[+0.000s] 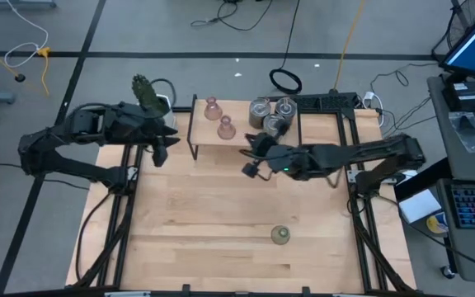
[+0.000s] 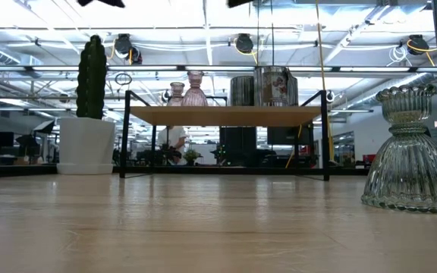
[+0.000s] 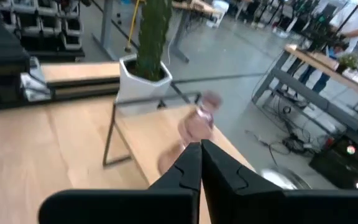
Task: Pick & Place candle stick holders
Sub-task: Put the purple glass candle holder on the shelf
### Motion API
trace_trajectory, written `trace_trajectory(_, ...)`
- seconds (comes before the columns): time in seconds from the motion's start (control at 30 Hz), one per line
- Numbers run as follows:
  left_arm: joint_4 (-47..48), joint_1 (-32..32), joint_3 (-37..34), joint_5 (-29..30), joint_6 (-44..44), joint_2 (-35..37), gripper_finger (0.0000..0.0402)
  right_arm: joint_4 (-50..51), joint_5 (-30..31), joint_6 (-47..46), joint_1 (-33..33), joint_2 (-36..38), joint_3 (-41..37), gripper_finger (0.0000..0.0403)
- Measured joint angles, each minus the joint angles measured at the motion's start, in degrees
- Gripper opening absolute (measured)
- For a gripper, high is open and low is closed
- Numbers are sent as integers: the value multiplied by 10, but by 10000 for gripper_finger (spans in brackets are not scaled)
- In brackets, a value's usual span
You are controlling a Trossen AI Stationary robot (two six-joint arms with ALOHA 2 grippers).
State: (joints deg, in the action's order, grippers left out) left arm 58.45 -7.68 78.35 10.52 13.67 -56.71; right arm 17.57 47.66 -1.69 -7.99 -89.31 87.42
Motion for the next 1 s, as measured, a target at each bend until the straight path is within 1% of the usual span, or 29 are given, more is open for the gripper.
trace_trajectory(0.1,-28,0,0,-9,-47,-32,131,55,-3,-40,-10,47,-30,1)
trace_trajectory(0.2,-66,0,0,-16,-105,-73,131,57,-31,-64,-19,102,-86,1)
trace_trajectory(0.37,-115,-26,10,-11,-175,-141,131,-34,-74,-73,-31,205,-201,0)
trace_trajectory(0.47,-119,-52,47,-10,-201,-185,131,-100,-105,-73,-34,264,-272,0)
trace_trajectory(0.57,-115,-74,95,-11,-241,-229,131,-157,-109,-73,-41,317,-330,0)
trace_trajectory(0.67,-106,-94,148,-15,-280,-272,131,-187,-109,-73,-48,360,-376,0)
trace_trajectory(0.83,-38,-129,233,-15,-312,-345,131,-200,-109,-72,-60,411,-419,0)
trace_trajectory(1.0,-7,-156,286,-21,-335,-399,131,-199,-119,-66,-64,430,-427,0)
